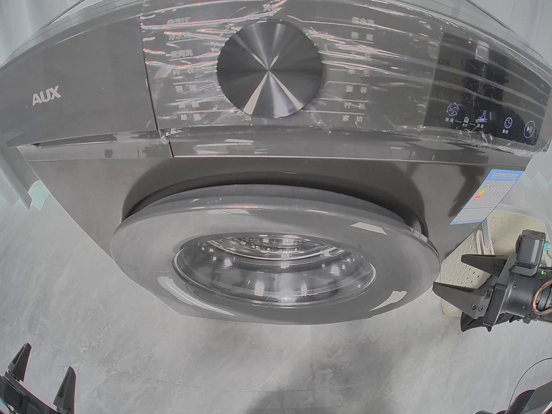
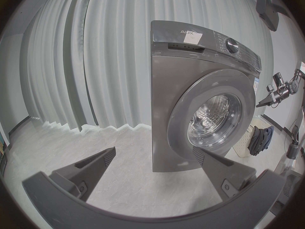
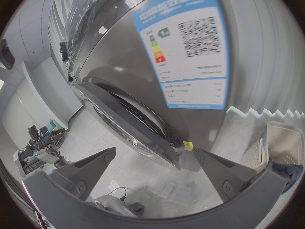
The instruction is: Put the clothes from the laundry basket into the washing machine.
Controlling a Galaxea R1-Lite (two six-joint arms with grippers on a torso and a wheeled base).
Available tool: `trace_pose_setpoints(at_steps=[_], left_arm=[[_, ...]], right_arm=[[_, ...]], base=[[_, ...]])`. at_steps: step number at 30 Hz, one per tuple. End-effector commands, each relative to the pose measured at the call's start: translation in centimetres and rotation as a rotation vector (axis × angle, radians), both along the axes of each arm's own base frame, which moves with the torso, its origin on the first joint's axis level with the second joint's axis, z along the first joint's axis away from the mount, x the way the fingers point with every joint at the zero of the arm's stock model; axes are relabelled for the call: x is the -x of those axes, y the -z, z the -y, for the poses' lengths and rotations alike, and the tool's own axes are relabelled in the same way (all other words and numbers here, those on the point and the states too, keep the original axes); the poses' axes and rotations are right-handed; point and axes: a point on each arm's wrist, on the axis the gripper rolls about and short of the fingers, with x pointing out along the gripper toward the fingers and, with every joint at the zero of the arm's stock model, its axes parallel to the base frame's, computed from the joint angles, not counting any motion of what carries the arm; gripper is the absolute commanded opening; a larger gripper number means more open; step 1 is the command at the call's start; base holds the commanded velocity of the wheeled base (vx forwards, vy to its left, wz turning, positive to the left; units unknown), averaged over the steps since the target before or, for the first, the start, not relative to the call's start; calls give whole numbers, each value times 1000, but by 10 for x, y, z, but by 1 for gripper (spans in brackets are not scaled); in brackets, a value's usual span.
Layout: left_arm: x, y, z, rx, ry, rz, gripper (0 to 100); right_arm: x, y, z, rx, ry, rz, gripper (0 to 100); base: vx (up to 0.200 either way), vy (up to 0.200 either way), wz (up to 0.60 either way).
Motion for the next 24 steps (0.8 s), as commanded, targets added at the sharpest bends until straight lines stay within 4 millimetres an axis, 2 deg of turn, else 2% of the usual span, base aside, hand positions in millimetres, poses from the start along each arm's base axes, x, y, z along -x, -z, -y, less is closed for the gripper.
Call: trace_pose_setpoints(at_steps=[1, 8, 15, 20, 24], left_arm=[[0, 5, 0, 1, 0, -6, 100], [0, 5, 0, 0, 0, -6, 100], [0, 5, 0, 0, 0, -6, 100], [0, 5, 0, 1, 0, -6, 100], [0, 5, 0, 1, 0, -6, 100]], right_arm=[[-15, 2, -14, 19, -39, -43, 100], [-25, -5, -22, 15, -50, -31, 100], [-30, 1, -32, 30, -87, -64, 100], [-28, 4, -40, 41, -128, -80, 100], [-23, 10, -38, 50, -132, -94, 100]], base=[[0, 0, 0], [0, 0, 0], [0, 0, 0], [0, 0, 0], [0, 0, 0]])
